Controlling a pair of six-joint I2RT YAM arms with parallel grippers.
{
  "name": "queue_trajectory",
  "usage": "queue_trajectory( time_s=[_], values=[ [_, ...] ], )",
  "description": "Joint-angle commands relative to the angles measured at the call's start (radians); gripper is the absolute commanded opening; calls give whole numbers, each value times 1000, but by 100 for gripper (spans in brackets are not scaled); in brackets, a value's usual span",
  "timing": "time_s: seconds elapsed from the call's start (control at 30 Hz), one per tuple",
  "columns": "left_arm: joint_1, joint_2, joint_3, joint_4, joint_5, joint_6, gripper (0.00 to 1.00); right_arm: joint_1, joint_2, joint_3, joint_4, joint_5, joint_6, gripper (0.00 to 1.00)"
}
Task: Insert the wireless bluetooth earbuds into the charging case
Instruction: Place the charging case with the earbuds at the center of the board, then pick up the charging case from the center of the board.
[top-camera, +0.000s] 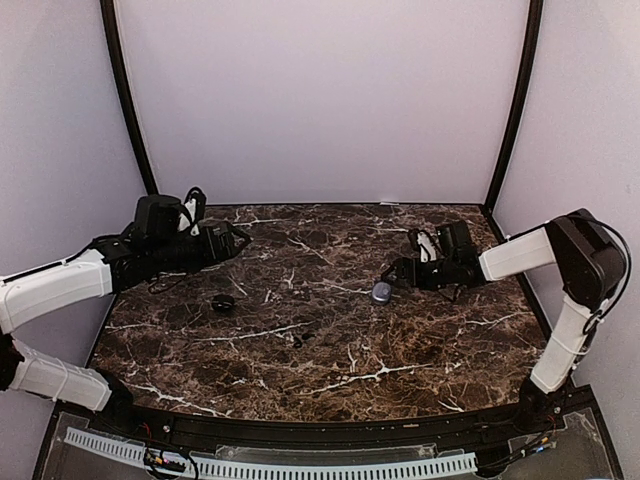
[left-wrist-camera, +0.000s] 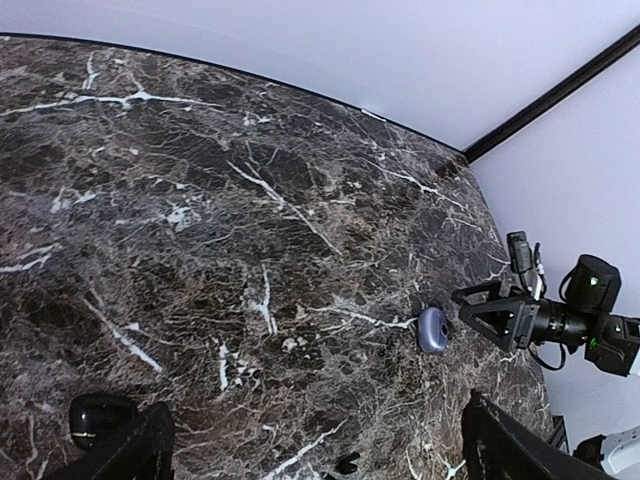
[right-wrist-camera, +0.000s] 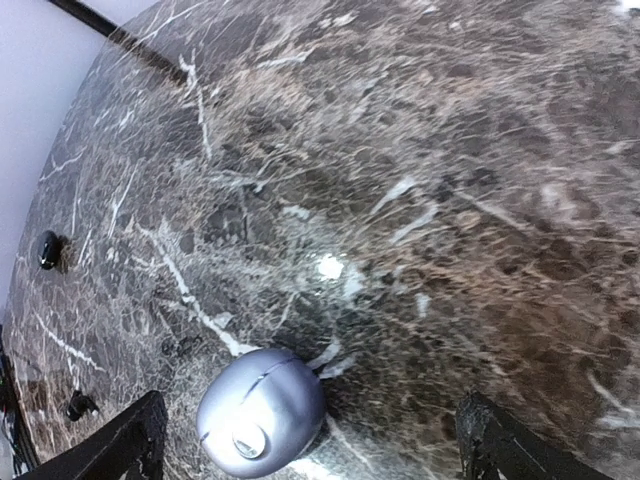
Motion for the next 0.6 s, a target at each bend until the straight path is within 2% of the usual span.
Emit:
queue_trajectory(
  time_s=[0.0,0.1,0.2,0.37,0.57],
  values=[
    [20,-72,-27,-122,-132,-68,99,-34,-85,21,-68,136,-25,99],
    [25,-68,-34,-248,-246,-115,99,-45,-144,18,-74,168,-36,99],
    [25,-48,-66,-302,-313,-159,99,-45,-187,30,-82,144,-48,99],
    [25,18,-94,-331,-364,-191,99,-44,-245,36,-91,86,-53,99],
    [25,129,-85,-297,-339,-117,96,-44,-293,29,-94,42,-59,99]
  ],
)
